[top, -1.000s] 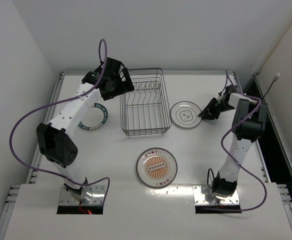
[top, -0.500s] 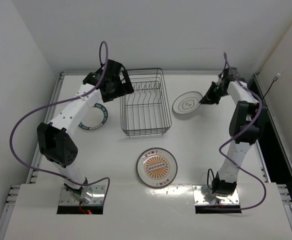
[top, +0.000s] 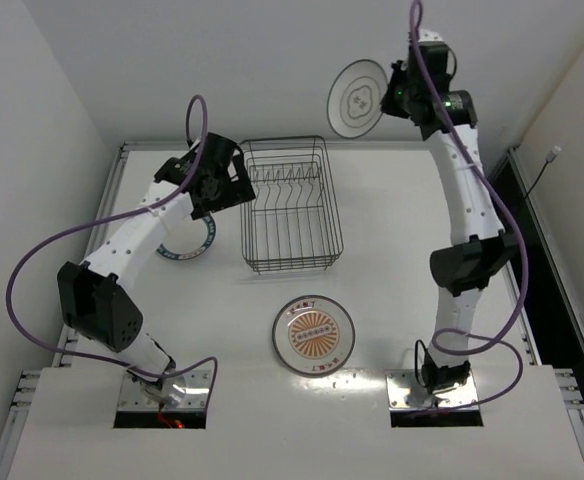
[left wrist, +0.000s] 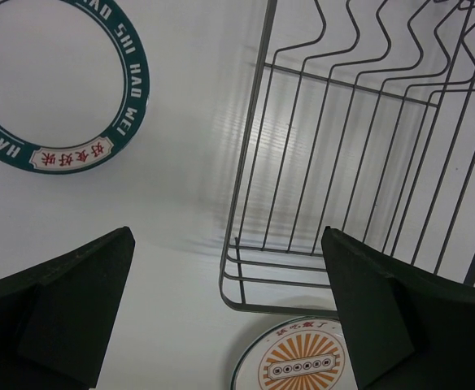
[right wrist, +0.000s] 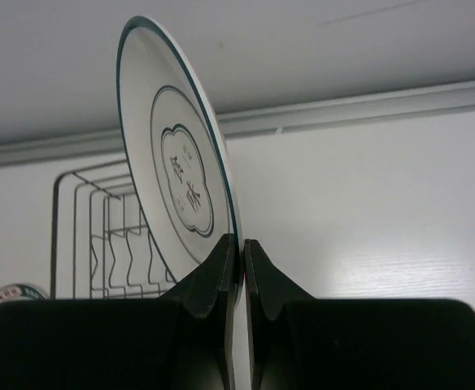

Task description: Load the plates into the dish rack

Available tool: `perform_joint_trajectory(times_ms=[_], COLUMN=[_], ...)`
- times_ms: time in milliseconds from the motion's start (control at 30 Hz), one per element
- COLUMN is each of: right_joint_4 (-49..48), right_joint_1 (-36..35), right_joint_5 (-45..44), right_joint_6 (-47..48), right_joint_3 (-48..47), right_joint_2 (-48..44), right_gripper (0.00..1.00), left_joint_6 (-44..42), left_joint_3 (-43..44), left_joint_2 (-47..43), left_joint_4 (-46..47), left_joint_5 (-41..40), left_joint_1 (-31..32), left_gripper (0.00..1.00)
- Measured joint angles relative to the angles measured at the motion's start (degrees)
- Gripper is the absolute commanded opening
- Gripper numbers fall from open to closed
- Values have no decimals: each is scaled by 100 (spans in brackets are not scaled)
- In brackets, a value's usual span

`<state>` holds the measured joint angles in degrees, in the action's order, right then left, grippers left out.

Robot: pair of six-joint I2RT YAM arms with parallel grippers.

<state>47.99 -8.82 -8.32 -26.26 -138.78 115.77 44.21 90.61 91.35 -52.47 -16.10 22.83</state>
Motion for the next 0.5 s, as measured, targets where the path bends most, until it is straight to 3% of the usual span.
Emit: perform_joint_trajectory(times_ms=[167, 500], right_joint_4=[149, 393], right_joint_1=[-717, -1193], right_joint_5=[-483, -1150], right_joint_6=[260, 529], right_joint_3=[293, 420], right_joint_2=[385, 1189], right_gripper=[0, 0], left_joint_6=[-22, -223], left_joint_3=[-127, -402], left_joint_2=[-240, -682], left_joint_4=[15, 4], left_joint_5=[-2, -87], left_joint_1=[0, 0], left_gripper=[100, 100])
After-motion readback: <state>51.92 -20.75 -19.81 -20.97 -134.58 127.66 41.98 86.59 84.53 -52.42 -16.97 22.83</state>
